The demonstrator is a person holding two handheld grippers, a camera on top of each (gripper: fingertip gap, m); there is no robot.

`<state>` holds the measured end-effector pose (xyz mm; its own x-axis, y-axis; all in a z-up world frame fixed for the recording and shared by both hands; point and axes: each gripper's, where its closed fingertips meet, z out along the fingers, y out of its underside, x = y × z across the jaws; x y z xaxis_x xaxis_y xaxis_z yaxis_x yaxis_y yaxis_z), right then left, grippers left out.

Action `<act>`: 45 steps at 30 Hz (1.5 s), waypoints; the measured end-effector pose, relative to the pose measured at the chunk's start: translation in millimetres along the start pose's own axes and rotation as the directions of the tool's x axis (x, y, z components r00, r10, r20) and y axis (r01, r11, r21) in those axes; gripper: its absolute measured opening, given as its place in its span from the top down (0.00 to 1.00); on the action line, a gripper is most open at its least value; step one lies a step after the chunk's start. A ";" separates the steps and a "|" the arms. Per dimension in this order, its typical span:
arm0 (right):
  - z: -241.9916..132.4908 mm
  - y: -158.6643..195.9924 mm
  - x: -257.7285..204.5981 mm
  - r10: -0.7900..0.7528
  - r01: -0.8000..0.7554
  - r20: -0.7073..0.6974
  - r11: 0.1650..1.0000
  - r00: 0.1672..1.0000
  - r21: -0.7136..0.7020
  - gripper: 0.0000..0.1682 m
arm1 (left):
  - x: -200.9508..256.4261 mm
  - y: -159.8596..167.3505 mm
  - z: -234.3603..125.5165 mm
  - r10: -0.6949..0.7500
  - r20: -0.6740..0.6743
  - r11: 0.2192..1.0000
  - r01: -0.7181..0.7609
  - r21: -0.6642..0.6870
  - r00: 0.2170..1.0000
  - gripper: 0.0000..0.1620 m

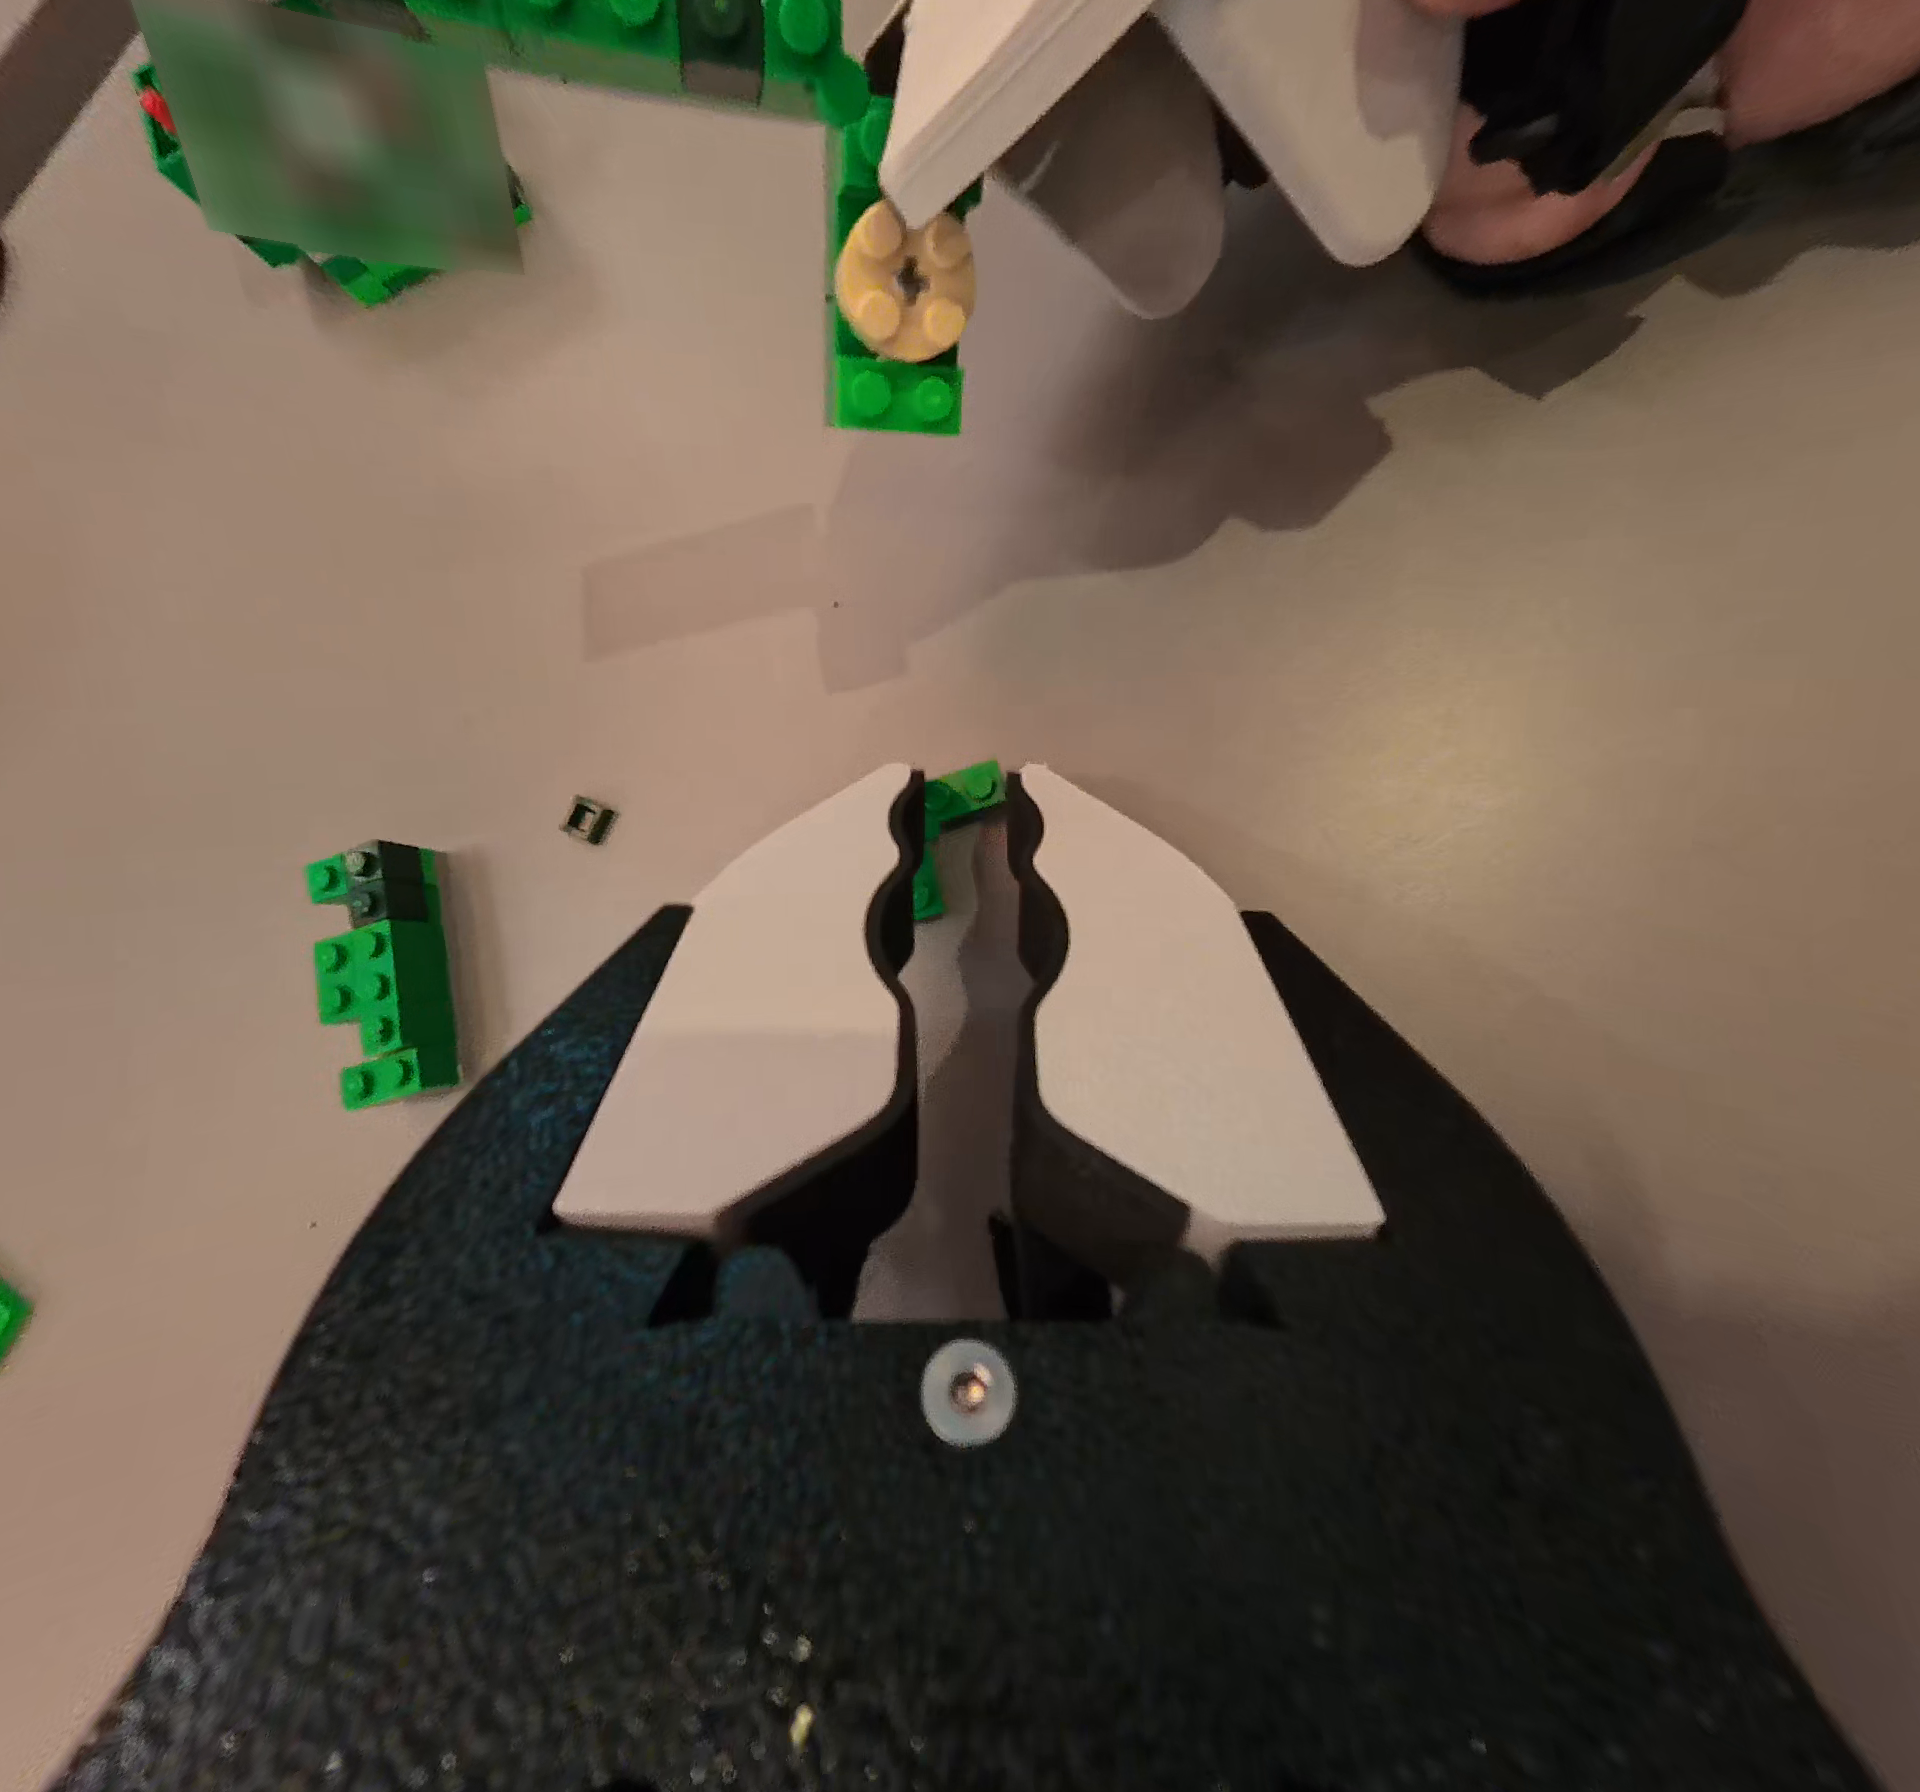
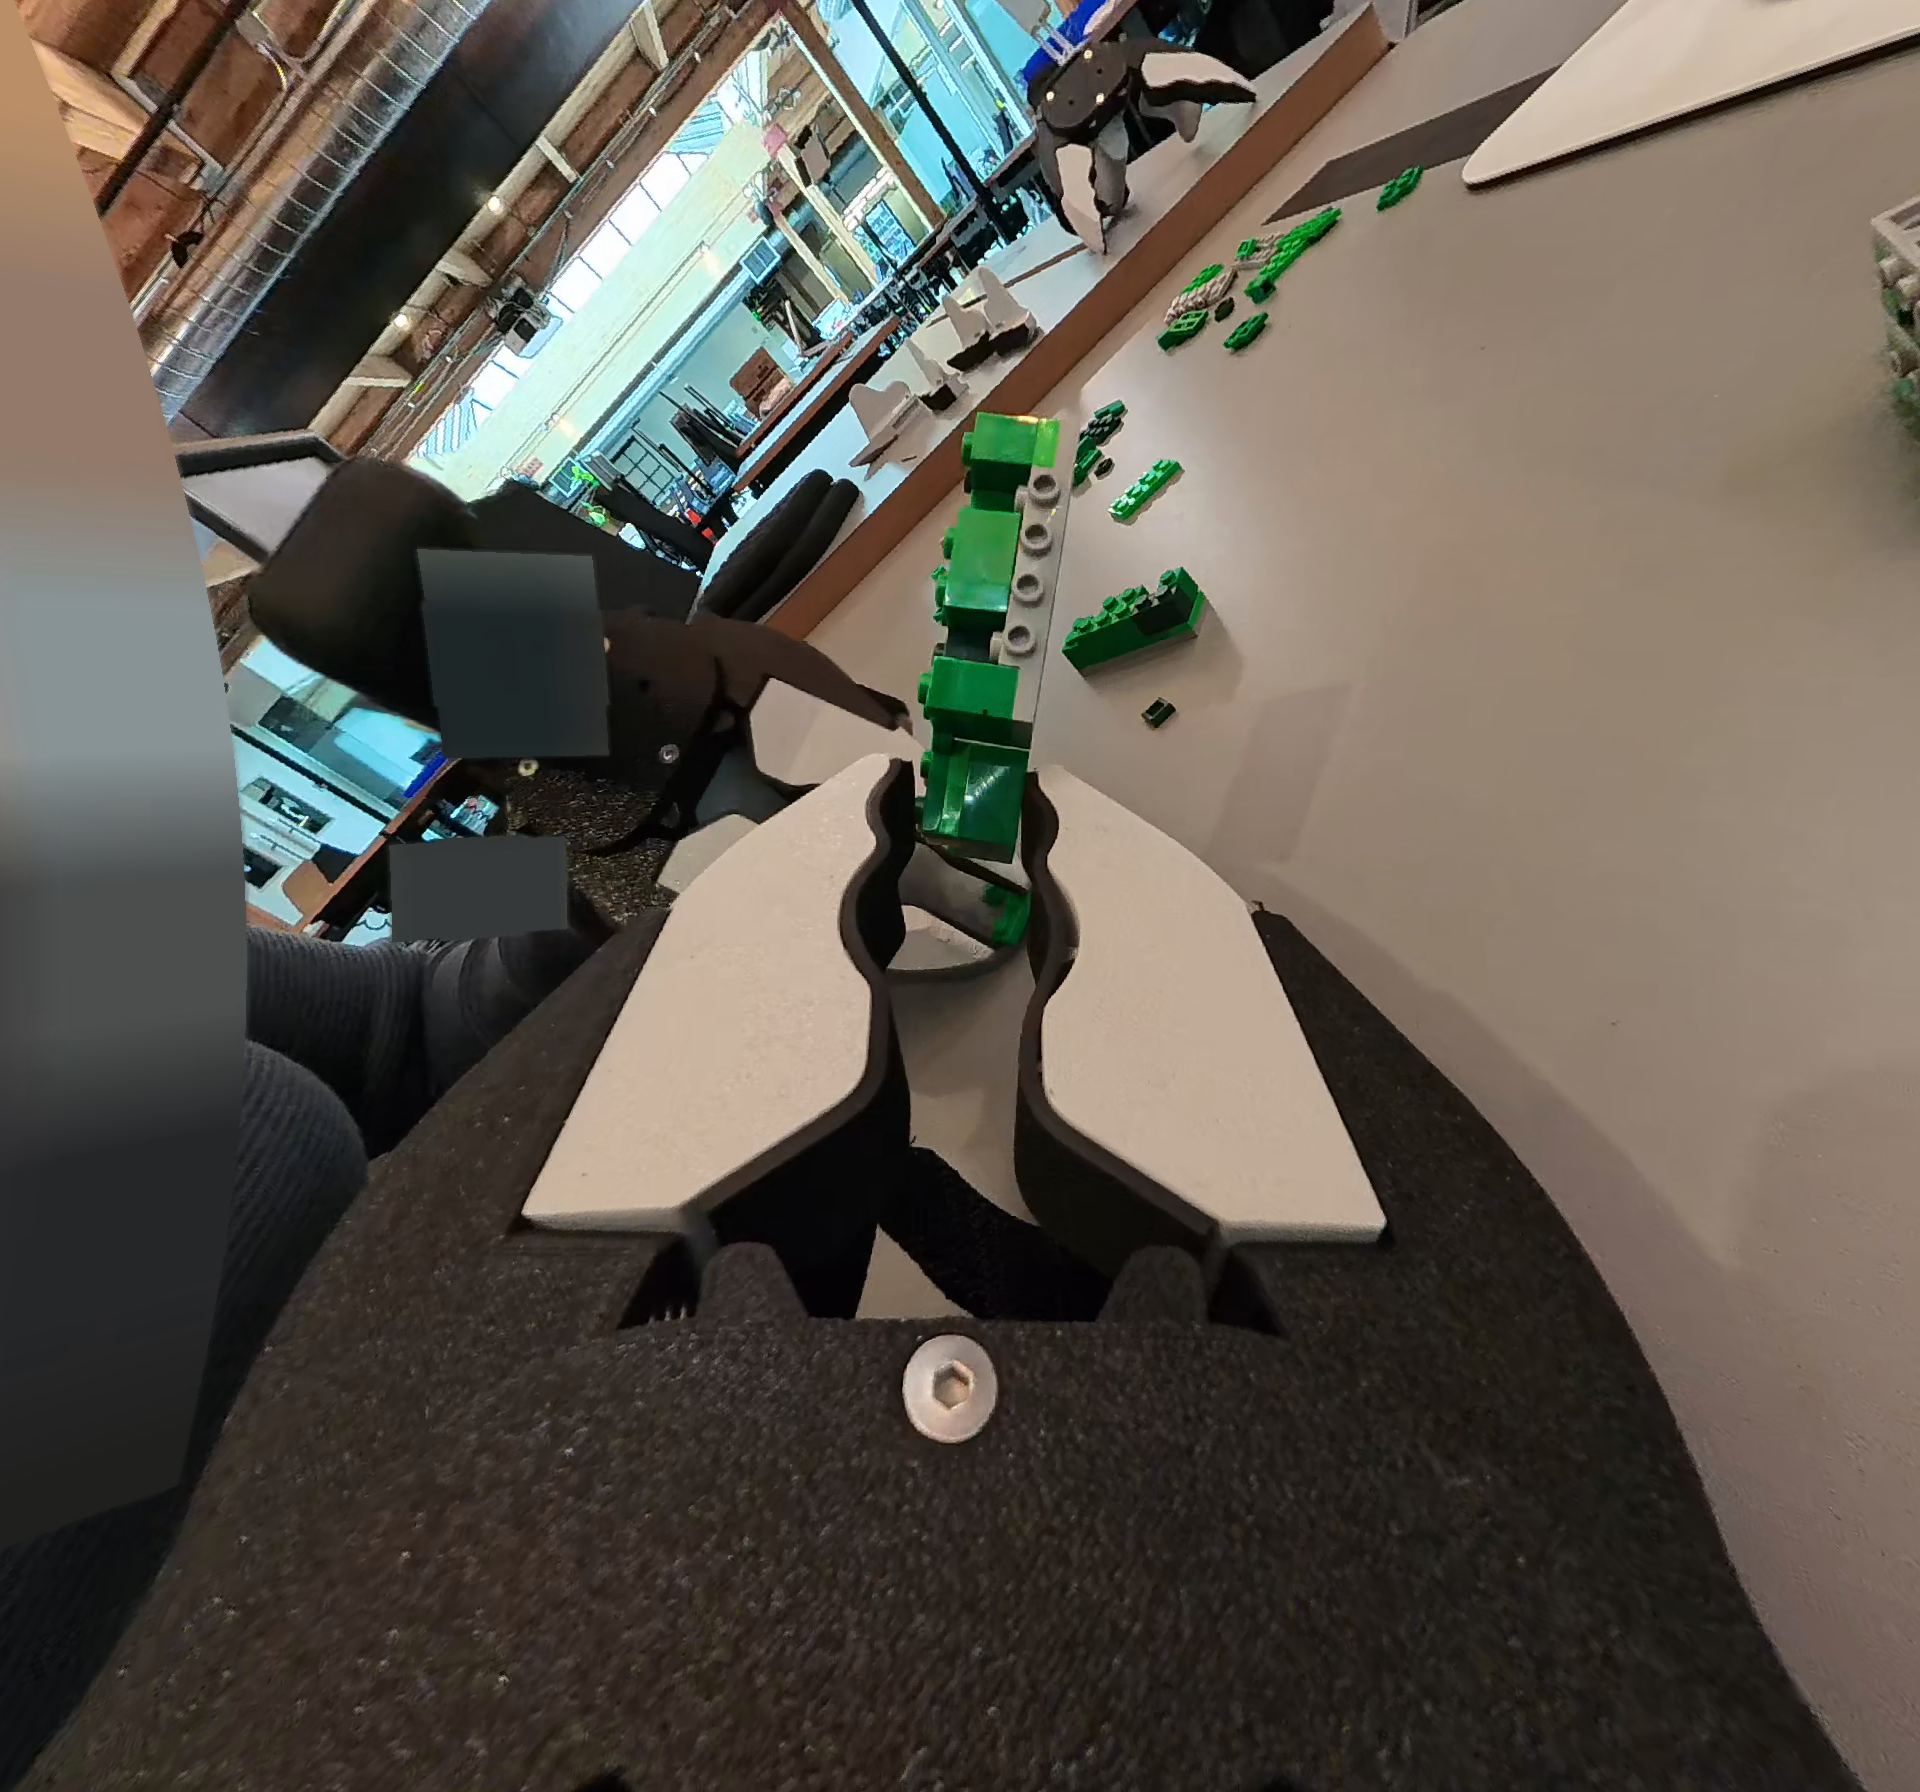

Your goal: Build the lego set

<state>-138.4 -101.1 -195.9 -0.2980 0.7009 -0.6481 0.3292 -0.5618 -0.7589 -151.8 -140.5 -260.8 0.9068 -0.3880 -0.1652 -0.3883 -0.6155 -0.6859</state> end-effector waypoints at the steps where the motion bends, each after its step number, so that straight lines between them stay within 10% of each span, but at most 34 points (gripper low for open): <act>1: 0.0 -0.1 -0.1 0.001 -0.001 0.001 1.000 1.000 0.000 0.89 | 0.0 1.7 0.9 -0.012 -0.006 1.000 0.012 -0.009 1.000 0.90; 6: 0.2 0.3 -0.1 0.002 -0.002 0.002 1.000 1.000 -0.003 0.89 | 1.0 1.8 1.6 -0.071 -0.023 0.997 0.070 -0.019 0.997 0.79; 23: 1.0 1.1 1.0 -0.005 0.005 -0.011 1.000 1.000 -0.009 0.89 | 5.6 4.2 2.4 -0.112 -0.019 0.989 0.109 -0.097 0.994 0.91; 32: 4.4 -1.9 -4.2 -0.055 0.058 -0.057 0.997 0.997 0.056 0.89 | -6.8 -61.3 -41.7 0.125 0.256 0.882 -0.225 0.414 0.959 0.91; 45: 11.6 -0.1 -14.3 -0.061 0.067 -0.056 0.993 0.997 0.098 0.89 | -9.9 -59.5 -34.4 0.165 0.299 0.863 -0.284 0.418 0.940 0.91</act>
<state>-144.6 -116.1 -187.4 -0.2670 0.7575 -0.5957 0.2190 -0.5543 -0.8030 -143.4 -123.6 -194.0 0.8375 -0.2613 -0.4798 -0.5238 -0.1342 -0.8412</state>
